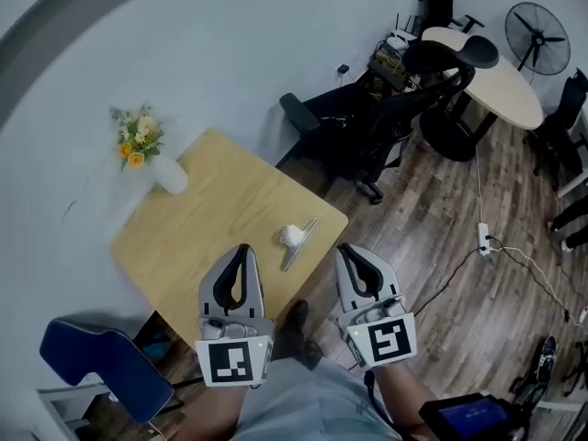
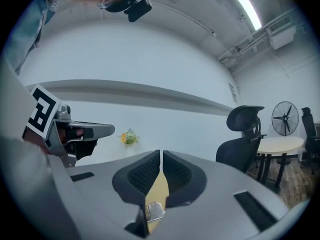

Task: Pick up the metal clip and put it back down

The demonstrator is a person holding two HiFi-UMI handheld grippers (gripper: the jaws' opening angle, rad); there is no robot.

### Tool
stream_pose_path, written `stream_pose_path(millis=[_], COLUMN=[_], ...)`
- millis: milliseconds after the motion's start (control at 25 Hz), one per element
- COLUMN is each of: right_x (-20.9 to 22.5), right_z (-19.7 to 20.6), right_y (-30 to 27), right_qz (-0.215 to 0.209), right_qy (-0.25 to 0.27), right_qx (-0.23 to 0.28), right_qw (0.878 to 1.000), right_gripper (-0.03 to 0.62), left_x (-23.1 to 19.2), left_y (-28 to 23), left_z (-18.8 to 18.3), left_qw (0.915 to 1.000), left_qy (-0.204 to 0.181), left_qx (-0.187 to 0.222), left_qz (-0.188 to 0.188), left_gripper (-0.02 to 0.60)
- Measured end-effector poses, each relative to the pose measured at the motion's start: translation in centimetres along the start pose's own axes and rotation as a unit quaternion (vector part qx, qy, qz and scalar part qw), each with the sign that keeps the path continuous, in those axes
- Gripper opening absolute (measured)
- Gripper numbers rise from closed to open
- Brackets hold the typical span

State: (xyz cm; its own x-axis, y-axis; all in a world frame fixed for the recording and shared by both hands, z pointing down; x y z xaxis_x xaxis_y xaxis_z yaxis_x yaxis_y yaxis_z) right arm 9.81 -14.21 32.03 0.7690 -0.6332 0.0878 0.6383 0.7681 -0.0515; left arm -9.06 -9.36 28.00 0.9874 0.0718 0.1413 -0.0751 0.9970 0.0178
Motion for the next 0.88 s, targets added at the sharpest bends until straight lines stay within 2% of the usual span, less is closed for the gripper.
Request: stream_pose_path(millis=[360, 880], right_x=[-1.5, -0.8], right_z=[-0.9, -1.0], right_y=[1.5, 0.8], right_qz=[-0.013, -0.019], right_qy=[0.019, 0.025], right_qx=[0.02, 0.017], right_qw=[1.0, 0.999], right_gripper=[0.049, 0.048], left_x=[1.2, 1.9], left_y=[2.6, 2.2], left_z=[-0.9, -0.8], left_qw=[0.9997, 0.9997], left_qy=[-0.004, -0.008], left_qx=[0.007, 0.003], left_qz=[-0.024, -0.025], left_gripper=[0.018, 0.018])
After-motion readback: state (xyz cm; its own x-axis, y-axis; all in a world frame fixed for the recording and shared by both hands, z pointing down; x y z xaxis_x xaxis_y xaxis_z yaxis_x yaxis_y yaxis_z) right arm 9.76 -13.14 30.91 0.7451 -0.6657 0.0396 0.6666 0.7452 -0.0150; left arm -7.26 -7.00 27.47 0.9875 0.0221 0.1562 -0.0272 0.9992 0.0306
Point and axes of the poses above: the fingertips, and each gripper's own axes: y backward along the fingers, x to its right, z out of its underside, the point moved 8 cm from there along y, backward along the fingers, and after that the axes turned 4 degrees about -y, right-handed, at the moved point
